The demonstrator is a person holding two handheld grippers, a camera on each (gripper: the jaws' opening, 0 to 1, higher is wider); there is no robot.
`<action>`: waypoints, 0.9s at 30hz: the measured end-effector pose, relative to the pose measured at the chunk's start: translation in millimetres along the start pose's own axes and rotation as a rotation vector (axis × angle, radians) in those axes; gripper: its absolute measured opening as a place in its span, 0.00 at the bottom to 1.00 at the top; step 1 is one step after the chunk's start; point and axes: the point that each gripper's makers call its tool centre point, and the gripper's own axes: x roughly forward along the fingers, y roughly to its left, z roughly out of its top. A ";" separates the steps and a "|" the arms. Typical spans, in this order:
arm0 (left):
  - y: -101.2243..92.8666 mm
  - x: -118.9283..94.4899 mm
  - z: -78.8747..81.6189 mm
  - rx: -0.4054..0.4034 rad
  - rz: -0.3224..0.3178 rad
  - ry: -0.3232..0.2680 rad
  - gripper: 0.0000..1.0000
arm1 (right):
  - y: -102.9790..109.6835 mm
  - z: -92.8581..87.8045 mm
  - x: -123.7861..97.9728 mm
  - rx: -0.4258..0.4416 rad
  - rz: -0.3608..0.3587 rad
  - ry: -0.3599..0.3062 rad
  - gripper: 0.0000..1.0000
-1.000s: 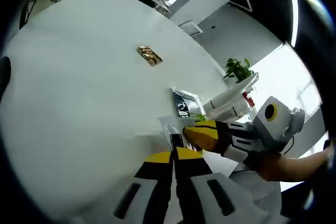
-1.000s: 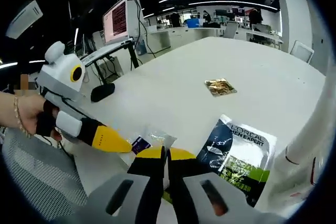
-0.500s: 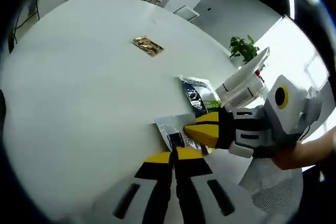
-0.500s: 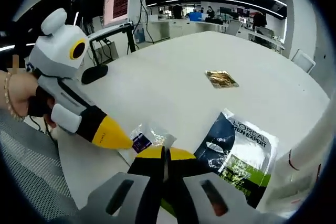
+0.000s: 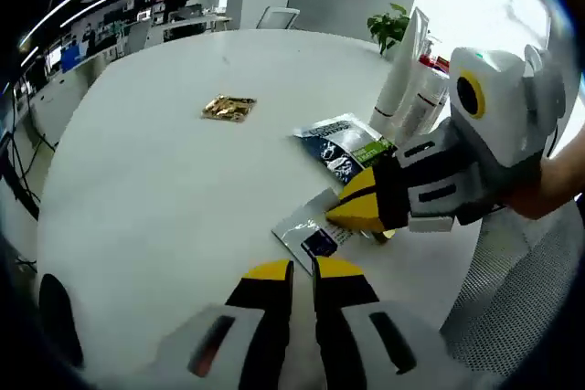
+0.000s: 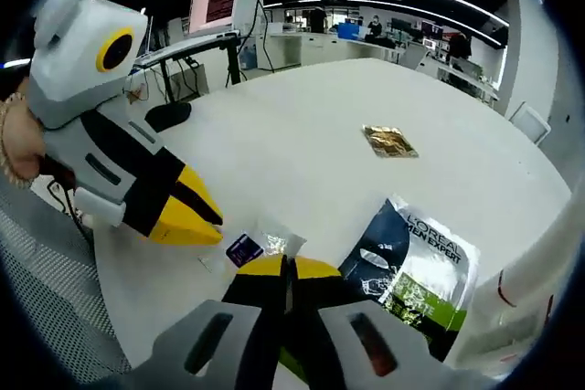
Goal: Arrange the skincare products in the storage area until every visible bottle or jar stands upright without overlapping.
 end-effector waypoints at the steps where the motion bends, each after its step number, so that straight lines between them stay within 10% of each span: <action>1: -3.8 -1.1 5.5 0.024 -0.007 -0.017 0.09 | -0.7 -0.3 0.2 0.003 -0.002 0.003 0.01; 6: -16.9 16.0 6.3 0.183 -0.028 0.009 0.19 | -0.1 0.0 -1.9 0.026 -0.010 0.001 0.01; 27: -21.4 25.0 2.8 0.291 -0.068 0.045 0.22 | -11.2 -4.8 -17.4 -0.057 -0.038 -0.059 0.05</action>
